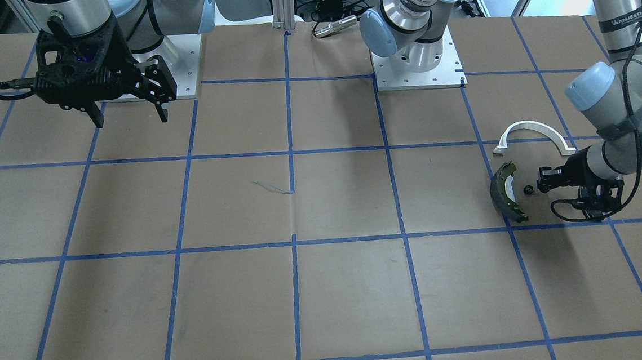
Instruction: Place bearing gear from tray to pile
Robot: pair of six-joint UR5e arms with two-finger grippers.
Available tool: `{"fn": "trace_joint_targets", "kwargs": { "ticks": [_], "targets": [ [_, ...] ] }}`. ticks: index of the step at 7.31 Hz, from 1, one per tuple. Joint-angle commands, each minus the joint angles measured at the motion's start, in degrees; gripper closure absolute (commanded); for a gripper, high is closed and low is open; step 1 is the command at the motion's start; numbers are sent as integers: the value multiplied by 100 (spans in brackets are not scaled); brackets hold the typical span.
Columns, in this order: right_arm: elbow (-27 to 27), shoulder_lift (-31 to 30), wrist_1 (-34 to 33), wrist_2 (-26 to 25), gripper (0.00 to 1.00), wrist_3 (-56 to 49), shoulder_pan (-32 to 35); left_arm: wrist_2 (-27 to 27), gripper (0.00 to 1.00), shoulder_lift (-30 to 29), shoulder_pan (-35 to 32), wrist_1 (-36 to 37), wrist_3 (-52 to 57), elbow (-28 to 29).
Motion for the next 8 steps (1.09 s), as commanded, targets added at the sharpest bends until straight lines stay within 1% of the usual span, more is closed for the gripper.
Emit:
{"fn": "trace_joint_targets", "kwargs": {
  "ticks": [1, 2, 3, 4, 5, 6, 7, 8],
  "targets": [
    [7, 4, 0, 0, 0, 0, 0, 10, 41, -5, 0, 9, -9, 7],
    [7, -5, 0, -9, 0, 0, 0, 19, 41, 64, -9, -26, -52, 7],
    [7, -5, 0, -9, 0, 0, 0, 10, 38, 169, -104, -104, -96, 7],
    [7, 3, 0, -9, 0, -9, 0, -16, 35, 231, -158, -349, -340, 190],
    [7, 4, 0, 0, 0, -9, 0, -68, 14, 319, -280, -1021, -569, 679],
    [7, 4, 0, 0, 0, -9, 0, -208, 0, 459, -542, -1846, -841, 1232],
    [7, 4, 0, 0, 0, -9, 0, -218, 0, 617, -823, -2594, -1523, 1760],
    [7, 4, 0, -9, 0, -9, 0, -262, 0, 749, -1287, -2958, -1686, 2296]
  ]
}}
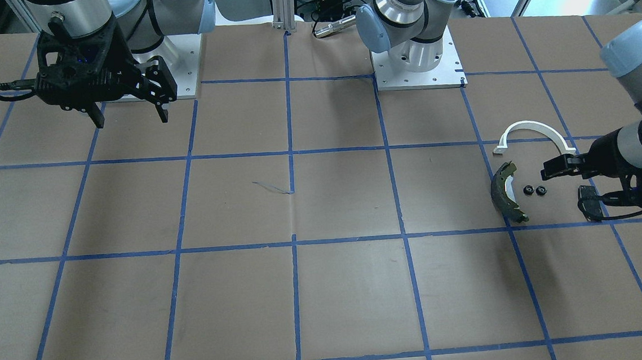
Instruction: Place bearing gear from tray to pile
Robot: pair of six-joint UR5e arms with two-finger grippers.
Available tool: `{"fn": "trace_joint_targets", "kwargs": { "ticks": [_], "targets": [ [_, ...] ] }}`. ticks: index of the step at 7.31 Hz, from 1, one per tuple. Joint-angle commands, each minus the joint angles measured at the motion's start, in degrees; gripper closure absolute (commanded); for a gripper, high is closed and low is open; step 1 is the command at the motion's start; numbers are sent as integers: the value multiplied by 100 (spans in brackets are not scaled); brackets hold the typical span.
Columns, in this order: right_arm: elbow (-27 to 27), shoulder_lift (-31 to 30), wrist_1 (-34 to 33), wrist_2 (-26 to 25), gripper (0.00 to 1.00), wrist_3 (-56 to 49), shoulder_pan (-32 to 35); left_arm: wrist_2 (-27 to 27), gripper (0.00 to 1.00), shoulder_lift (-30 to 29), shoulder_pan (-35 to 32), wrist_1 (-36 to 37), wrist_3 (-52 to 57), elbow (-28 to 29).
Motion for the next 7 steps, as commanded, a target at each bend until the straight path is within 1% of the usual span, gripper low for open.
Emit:
{"fn": "trace_joint_targets", "kwargs": {
  "ticks": [1, 2, 3, 4, 7],
  "targets": [
    [0, 1, 0, -7, 0, 0, 0, -70, 0, 221, -957, -808, -533, 986],
    [0, -8, 0, -7, 0, -9, 0, -61, 0, 361, -1449, -941, -1283, 1146],
    [0, 0, 0, 2, 0, 17, -9, -79, 0, 510, -1855, -968, -1490, 1122],
    [-35, 9, -17, 11, 0, 9, -52, -357, 0, 625, -2163, -925, -1858, 1096],
    [-70, 9, 0, 28, 0, -17, -184, -369, 0, 889, -2613, -977, -1985, 868]
  ]
}}
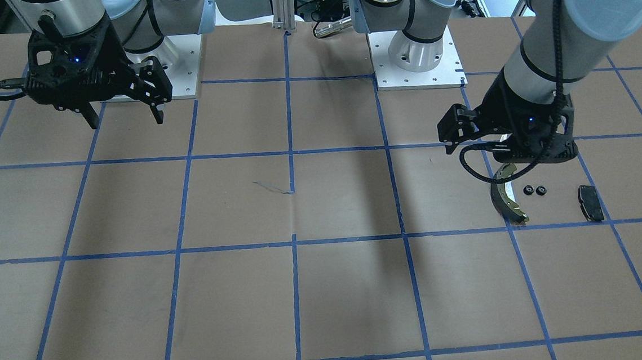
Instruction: Place bearing gear from tray to pile
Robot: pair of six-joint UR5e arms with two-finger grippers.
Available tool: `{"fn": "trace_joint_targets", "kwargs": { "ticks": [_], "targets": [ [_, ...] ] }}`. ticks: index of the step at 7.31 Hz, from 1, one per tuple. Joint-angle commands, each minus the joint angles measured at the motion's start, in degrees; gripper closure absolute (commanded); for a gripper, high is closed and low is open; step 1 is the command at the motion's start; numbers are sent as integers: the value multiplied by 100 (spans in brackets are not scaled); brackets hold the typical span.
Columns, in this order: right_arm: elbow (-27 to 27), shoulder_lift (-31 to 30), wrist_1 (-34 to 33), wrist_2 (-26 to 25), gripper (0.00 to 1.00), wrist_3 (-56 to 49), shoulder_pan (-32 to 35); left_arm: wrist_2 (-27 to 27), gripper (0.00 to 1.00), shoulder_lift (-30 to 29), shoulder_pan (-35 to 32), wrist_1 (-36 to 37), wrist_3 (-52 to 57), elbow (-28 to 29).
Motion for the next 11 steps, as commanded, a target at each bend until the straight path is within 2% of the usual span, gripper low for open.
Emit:
{"fn": "trace_joint_targets", "kwargs": {
  "ticks": [1, 3, 6, 11],
  "targets": [
    [-13, 0, 15, 3, 0, -43, -86, 24, 0, 287, -195, -24, -35, -131],
    [-39, 0, 6, 230, 0, -51, -130, -11, 0, 481, -186, -129, -26, -158],
    [-57, -8, 24, 152, 0, -78, -165, 7, 0, 561, -177, -68, 53, -386],
    [-39, -70, 24, 152, 0, -26, -174, -37, 0, 649, -151, -68, -9, -413]
  ]
}}
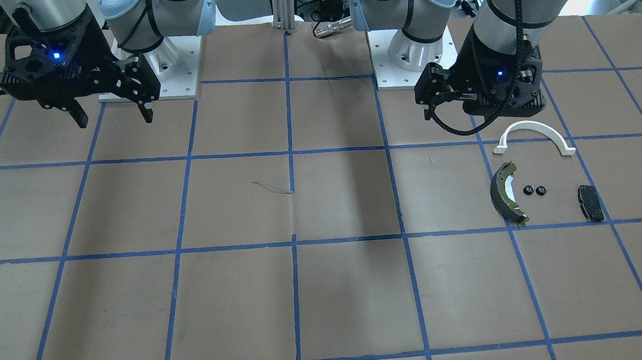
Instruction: Place bearing gear from tray to pile
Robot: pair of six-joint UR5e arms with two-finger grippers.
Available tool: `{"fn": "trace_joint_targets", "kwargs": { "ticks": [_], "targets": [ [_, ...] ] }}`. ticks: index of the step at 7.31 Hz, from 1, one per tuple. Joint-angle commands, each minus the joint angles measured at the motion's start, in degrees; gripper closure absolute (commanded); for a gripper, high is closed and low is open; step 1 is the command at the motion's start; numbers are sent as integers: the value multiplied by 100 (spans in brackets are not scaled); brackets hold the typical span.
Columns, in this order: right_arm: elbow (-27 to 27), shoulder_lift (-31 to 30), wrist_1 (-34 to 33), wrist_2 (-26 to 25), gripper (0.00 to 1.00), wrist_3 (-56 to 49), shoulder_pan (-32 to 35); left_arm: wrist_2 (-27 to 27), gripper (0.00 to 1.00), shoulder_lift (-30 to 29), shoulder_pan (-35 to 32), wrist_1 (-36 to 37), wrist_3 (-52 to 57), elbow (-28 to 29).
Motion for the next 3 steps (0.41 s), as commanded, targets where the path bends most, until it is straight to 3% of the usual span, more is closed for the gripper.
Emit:
{"fn": "trace_joint_targets", "kwargs": {
  "ticks": [1, 3],
  "targets": [
    [14, -10, 8, 14, 0, 51, -3, 15, 0, 12, 14, 20, 84, -1],
    [23, -10, 8, 14, 0, 51, -3, -2, 0, -14, 32, 29, 24, -19]
  ]
}}
